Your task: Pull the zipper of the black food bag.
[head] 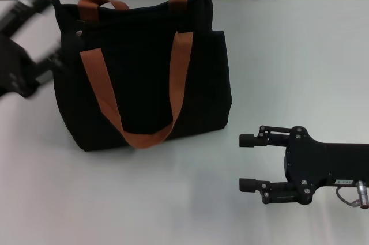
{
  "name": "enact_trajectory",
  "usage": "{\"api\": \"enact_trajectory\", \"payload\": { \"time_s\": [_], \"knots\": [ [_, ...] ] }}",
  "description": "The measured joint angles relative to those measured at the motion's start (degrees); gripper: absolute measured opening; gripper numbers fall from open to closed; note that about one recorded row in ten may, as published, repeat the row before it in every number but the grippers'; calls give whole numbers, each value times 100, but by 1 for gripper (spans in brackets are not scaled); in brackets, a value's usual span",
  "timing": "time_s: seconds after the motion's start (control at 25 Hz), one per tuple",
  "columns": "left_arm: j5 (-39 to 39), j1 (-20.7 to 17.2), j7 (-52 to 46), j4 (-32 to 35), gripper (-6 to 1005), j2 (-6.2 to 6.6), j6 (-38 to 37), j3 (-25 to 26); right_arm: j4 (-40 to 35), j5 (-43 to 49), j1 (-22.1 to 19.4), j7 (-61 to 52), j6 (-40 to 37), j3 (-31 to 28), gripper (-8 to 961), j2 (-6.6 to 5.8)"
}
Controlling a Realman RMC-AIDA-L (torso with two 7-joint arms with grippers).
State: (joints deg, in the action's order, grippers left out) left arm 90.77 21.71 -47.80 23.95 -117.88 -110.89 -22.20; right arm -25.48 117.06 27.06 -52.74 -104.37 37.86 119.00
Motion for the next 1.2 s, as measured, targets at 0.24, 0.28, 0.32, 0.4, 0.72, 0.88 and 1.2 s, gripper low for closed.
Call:
{"api": "enact_trajectory", "payload": {
  "time_s": [0.24, 0.28, 0.32, 0.4, 0.72, 0.88, 1.2],
  "knots": [
    [197, -58, -221, 63, 785, 375, 943, 126, -1, 0, -20, -2, 4, -8, 744, 0],
    [452, -55, -334, 65, 784, 536, 1205, 97, 0, 0, -24, -2, 3, -10, 744, 0],
    [452, -55, -334, 65, 783, 536, 1205, 97, 0, 0, -29, -4, -1, -13, 744, 0],
    [747, -34, -394, 108, 781, 637, 1328, 94, 0, 2, -35, -12, -7, -16, 744, 0],
    [1792, 217, -557, 456, 773, 603, 1774, 102, -1, 13, -42, -22, -26, -15, 745, 0],
    [2138, 435, -553, 443, 769, 553, 2056, 99, 0, 12, -43, -25, -32, -15, 745, 0],
    [2182, 603, -278, 508, 761, 402, 2565, 125, 0, 0, -43, -44, -46, -22, 745, 0]
  ]
}}
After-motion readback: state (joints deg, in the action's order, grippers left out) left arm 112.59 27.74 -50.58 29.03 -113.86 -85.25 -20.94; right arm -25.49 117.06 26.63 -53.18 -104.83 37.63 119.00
